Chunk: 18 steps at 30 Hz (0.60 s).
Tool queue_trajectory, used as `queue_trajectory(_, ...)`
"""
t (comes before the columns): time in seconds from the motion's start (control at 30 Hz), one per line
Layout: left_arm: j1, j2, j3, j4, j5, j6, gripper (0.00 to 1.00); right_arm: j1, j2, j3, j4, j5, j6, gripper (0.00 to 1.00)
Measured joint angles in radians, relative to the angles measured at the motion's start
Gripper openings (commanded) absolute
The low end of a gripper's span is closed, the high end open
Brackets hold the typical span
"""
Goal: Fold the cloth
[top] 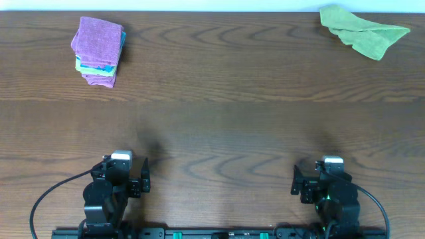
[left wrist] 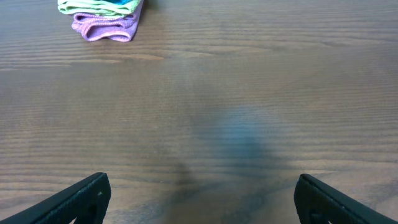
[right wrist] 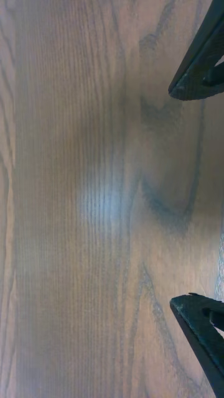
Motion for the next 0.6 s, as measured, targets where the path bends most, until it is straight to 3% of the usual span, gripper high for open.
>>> queue_trajectory(0.6, 0.000, 0.000, 0.000, 0.000, 0.000, 0.000, 0.95, 0.000, 0.000, -0.002, 0.048, -0.002, 0.000, 0.99)
